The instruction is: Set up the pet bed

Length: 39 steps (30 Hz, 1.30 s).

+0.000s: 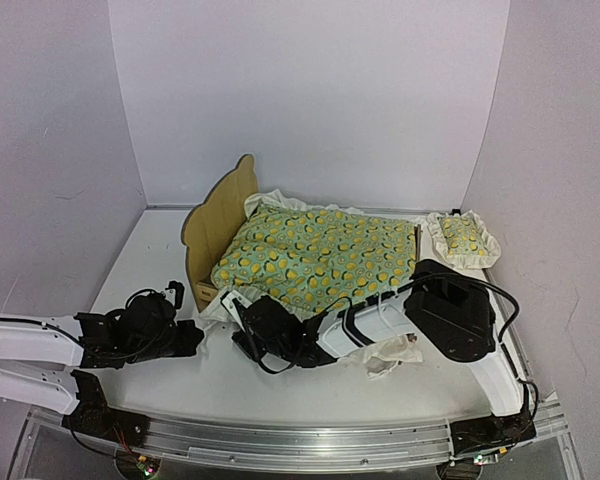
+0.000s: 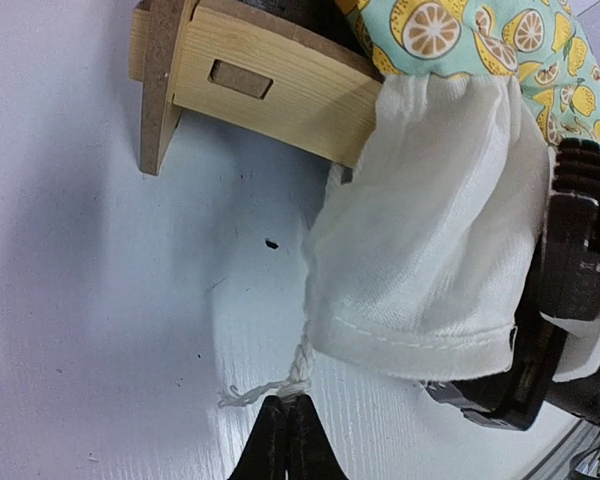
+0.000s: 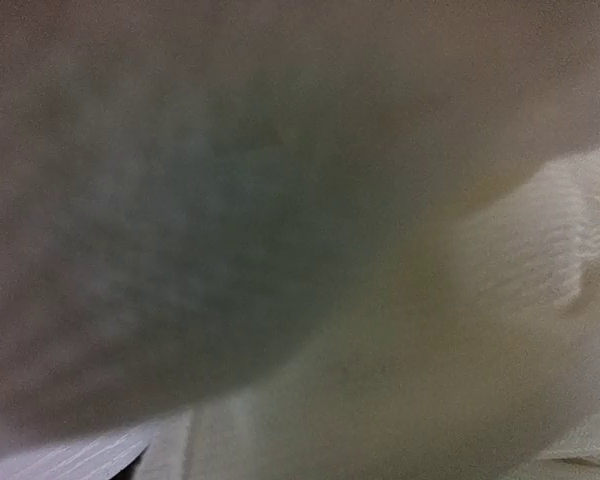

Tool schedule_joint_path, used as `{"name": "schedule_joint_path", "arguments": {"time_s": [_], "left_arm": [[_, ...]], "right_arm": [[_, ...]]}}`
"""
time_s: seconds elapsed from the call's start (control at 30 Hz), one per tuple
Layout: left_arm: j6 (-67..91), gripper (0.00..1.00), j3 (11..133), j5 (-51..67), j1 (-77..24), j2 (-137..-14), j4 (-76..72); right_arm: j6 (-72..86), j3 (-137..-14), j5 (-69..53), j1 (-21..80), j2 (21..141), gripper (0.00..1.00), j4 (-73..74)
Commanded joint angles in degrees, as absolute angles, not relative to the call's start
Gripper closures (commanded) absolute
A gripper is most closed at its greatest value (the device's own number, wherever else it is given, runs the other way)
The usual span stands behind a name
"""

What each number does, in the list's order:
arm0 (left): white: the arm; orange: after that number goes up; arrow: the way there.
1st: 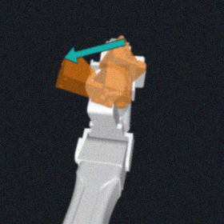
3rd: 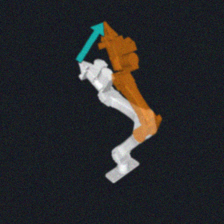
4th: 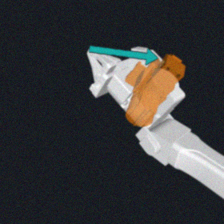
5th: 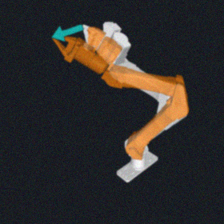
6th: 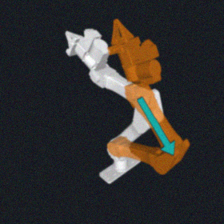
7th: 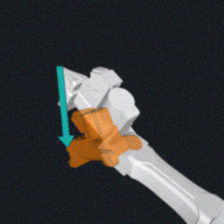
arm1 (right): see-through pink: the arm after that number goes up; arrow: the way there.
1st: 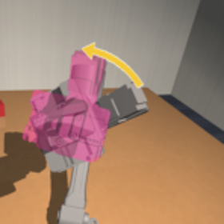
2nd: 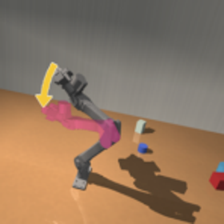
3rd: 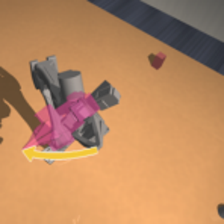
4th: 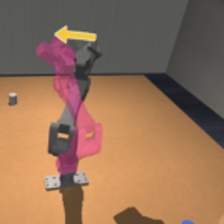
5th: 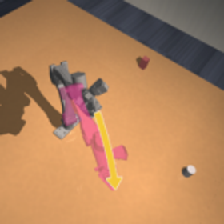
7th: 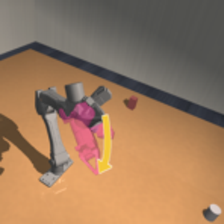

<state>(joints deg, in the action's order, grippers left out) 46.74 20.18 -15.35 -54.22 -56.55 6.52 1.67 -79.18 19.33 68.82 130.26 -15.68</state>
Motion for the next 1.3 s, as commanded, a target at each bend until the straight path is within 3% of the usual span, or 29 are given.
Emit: {"name": "schedule_joint_path", "arguments": {"time_s": [0.0, 0.13, 0.27, 0.33, 0.7, 1.03, 1.27], "left_arm": [[46.66, 1.0, 22.61, -13.53, -54.23, -54.55, 7.08], [46.77, 1.0, 22.33, -13.44, -54.23, -52.33, 7.46], [46.76, 1.0, 21.9, -13.67, -54.23, -52.27, 7.56], [46.62, 1.0, 21.95, -13.73, -54.21, -53.19, 7.49], [43.73, 1.0, 23.41, -11.62, -54.23, -55.36, 6.76], [43.49, 1.0, 22.93, -9.94, -54.23, -55.87, 7.05], [43.43, 1.0, 20.95, -9.86, -54.24, -58.94, 4.23]], "right_arm": [[2.02, -82.87, 25.41, 68.67, 132.93, 0.48, -21.32], [2.36, -81.99, 23.45, 68.58, 134.29, 0.62, -26.35], [4.09, -80.73, 19.91, 68.56, 132.75, 0.92, -27.95], [7.11, -79.31, 17.74, 68.55, 129.57, 1.0, -27.03], [30.04, -75.76, -12.15, 66.32, 118.57, 1.0, -21.52], [38.14, -76.38, -18.33, 64.68, 118.88, 1.0, -27.48], [44.26, -78.86, -15.03, 64.18, 122.72, 1.0, -40.51]]}}
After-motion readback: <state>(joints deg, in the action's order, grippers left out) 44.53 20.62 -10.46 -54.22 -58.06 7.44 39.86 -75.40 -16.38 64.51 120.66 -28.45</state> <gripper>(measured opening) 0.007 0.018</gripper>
